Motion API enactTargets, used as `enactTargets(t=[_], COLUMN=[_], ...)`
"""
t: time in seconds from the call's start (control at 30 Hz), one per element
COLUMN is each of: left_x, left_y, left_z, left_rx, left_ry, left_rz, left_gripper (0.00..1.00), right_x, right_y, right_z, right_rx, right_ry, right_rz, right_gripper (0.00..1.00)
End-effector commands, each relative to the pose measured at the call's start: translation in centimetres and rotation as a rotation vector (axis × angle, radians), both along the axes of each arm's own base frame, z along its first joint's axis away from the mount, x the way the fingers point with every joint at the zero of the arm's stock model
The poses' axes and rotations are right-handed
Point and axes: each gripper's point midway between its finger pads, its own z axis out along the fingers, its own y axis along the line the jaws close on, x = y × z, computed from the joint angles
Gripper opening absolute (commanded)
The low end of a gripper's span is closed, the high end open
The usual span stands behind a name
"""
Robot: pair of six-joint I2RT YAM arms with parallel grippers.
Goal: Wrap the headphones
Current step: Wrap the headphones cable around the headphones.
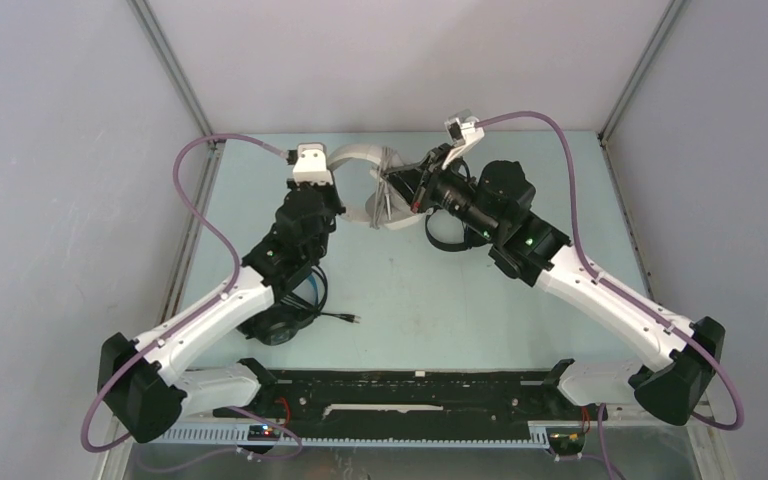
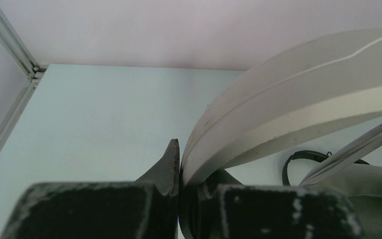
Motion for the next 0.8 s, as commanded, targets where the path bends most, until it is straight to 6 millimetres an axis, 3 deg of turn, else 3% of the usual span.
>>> enactTargets(t=[0.0,0.2,0.4,0.47,0.77], left_x=[0.4,0.7,0.8,0.9,1.1], left_y=[-0.4,-1.0,-0.8,-0.6,0.0], left_z=[4.6,3.9,2.9,2.7,2.5], left_rx=[-0.178,-0.207,-0.200,-0.196,-0.189], left_ry=[-0.052,0.013,0.093,0.103,0.109], left_rz=[-0.010,-0.045,-0.050,-0.037,-0.013], left_gripper=[0.00,0.00,0.00,0.00,0.00], right_x=[-0.4,0.0,1.9,2.0,0.7], right_y=[0.8,1.4,1.0,1.0,0.9], right_z=[3.2,2.7,-0.4,-1.5,-3.6], right_rx=[0.095,0.076,-0.018,-0.051,-0.143], right_ry=[-0.129,-0.220,-0.220,-0.201,-0.151], right_rz=[0.010,-0.048,-0.146,-0.147,-0.132], right_gripper=[0.00,0.00,0.00,0.05,0.13])
